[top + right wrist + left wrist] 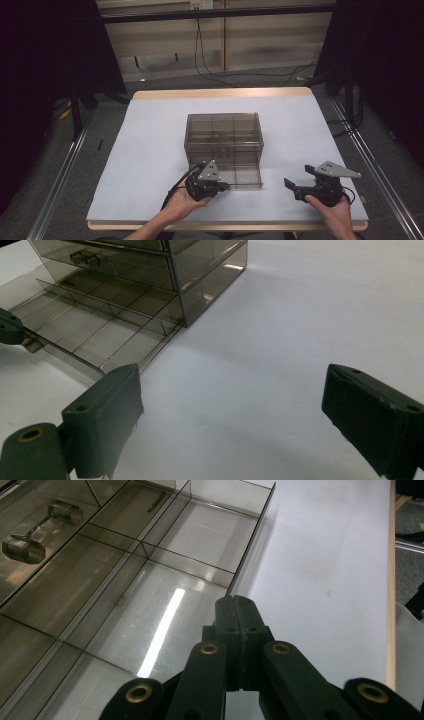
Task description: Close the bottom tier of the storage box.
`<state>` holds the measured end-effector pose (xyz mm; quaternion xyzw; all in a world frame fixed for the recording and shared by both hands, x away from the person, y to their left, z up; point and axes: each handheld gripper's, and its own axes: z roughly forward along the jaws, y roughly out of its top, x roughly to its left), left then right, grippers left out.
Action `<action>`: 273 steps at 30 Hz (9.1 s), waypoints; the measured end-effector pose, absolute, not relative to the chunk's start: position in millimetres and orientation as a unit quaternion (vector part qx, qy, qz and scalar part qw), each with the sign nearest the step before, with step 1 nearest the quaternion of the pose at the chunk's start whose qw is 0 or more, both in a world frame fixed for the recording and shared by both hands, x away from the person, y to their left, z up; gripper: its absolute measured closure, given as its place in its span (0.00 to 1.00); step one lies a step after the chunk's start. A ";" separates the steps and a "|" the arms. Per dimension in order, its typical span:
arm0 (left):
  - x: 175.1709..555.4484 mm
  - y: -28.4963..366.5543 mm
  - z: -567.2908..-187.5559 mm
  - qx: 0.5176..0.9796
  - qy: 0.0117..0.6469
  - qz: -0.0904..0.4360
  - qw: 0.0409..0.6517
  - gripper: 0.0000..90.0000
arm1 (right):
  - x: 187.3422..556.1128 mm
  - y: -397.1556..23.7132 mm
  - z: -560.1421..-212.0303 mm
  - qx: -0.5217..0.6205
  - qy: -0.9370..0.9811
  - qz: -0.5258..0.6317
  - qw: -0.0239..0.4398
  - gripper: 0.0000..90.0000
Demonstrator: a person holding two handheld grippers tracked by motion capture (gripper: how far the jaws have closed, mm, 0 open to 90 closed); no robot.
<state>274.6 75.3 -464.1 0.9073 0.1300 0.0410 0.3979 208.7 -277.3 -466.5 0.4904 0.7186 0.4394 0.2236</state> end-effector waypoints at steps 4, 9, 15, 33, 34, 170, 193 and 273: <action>274.4 75.0 -463.9 0.908 0.132 0.039 0.396 1.00 | 209.0 -278.0 -466.6 0.490 0.719 0.440 0.223 0.10; 276.2 73.8 -463.8 0.908 0.133 0.042 0.394 1.00 | 209.1 -277.3 -466.5 0.490 0.719 0.440 0.221 0.10; 277.0 73.7 -464.0 0.908 0.138 0.043 0.394 1.00 | 209.3 -277.6 -466.7 0.491 0.718 0.440 0.222 0.10; 282.8 72.9 -466.8 0.900 0.146 0.044 0.408 1.00 | 210.0 -277.0 -466.7 0.491 0.718 0.442 0.219 0.10; 282.9 72.9 -466.5 0.901 0.145 0.044 0.406 1.00 | 210.3 -277.2 -466.9 0.489 0.720 0.439 0.221 0.10; 306.7 67.9 -469.5 0.881 0.204 0.059 0.423 1.00 | 212.6 -276.9 -467.2 0.491 0.718 0.445 0.213 0.11; 307.8 64.5 -477.5 0.887 0.204 0.058 0.410 1.00 | 212.4 -277.2 -467.0 0.493 0.717 0.446 0.211 0.11; 324.3 71.3 -483.1 0.873 0.256 0.093 0.406 1.00 | 211.1 -279.0 -466.6 0.495 0.716 0.445 0.210 0.11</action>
